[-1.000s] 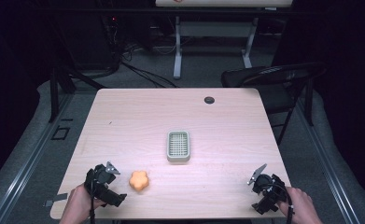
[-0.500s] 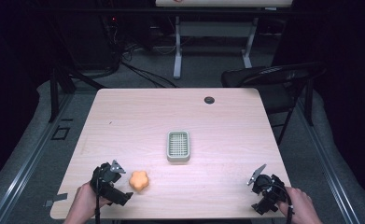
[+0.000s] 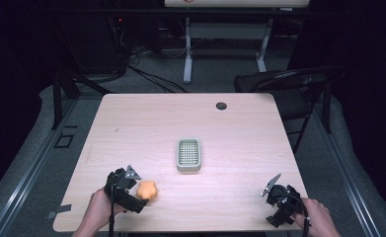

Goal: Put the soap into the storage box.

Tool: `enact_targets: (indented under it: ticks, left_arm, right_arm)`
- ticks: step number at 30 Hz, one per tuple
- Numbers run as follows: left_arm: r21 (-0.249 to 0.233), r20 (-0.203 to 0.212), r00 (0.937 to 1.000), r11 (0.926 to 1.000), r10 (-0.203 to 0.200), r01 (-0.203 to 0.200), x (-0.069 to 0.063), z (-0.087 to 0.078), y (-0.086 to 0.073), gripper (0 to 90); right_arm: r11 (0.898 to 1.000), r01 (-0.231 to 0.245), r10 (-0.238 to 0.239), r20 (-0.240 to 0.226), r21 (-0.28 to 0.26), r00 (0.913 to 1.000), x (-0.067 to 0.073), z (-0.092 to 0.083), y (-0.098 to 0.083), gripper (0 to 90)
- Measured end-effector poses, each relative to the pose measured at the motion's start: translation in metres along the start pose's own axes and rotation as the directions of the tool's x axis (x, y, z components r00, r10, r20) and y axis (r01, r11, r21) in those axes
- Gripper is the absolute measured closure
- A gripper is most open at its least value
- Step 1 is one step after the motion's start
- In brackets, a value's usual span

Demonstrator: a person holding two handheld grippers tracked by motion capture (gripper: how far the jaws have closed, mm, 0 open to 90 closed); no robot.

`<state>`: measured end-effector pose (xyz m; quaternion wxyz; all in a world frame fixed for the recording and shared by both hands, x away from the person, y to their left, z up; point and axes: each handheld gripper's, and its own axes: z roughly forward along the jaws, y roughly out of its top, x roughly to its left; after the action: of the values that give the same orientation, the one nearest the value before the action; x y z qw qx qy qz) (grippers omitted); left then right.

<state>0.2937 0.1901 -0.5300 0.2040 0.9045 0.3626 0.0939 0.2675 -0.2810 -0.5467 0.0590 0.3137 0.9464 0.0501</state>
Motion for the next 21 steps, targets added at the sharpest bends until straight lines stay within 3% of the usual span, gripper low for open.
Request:
enact_targets:
  ticks: [3,8,18,21]
  left_arm:
    - [0.019,0.01,0.9999,0.9998,0.006,-0.006,0.0,0.005,0.004,0.0]
    - [0.004,0.034,0.9994,1.0,0.003,-0.004,0.002,0.01,0.012,0.0]
    - [0.065,0.016,0.9995,0.9975,0.027,-0.028,-0.001,0.025,0.022,0.0]
    - [0.075,0.013,0.9997,0.997,0.019,-0.019,0.0,0.026,0.021,0.4]
  right_arm:
    - [1.0,0.002,-0.002,0.006,0.002,1.0,0.0,0.0,0.0,15.8]
    - [1.0,0.002,-0.002,-0.006,0.0,1.0,0.0,0.001,0.0,15.8]
    - [1.0,0.005,-0.005,-0.003,0.002,1.0,0.0,0.0,0.0,15.7]
    - [1.0,0.005,-0.005,-0.005,-0.001,1.0,0.0,0.0,0.0,15.8]
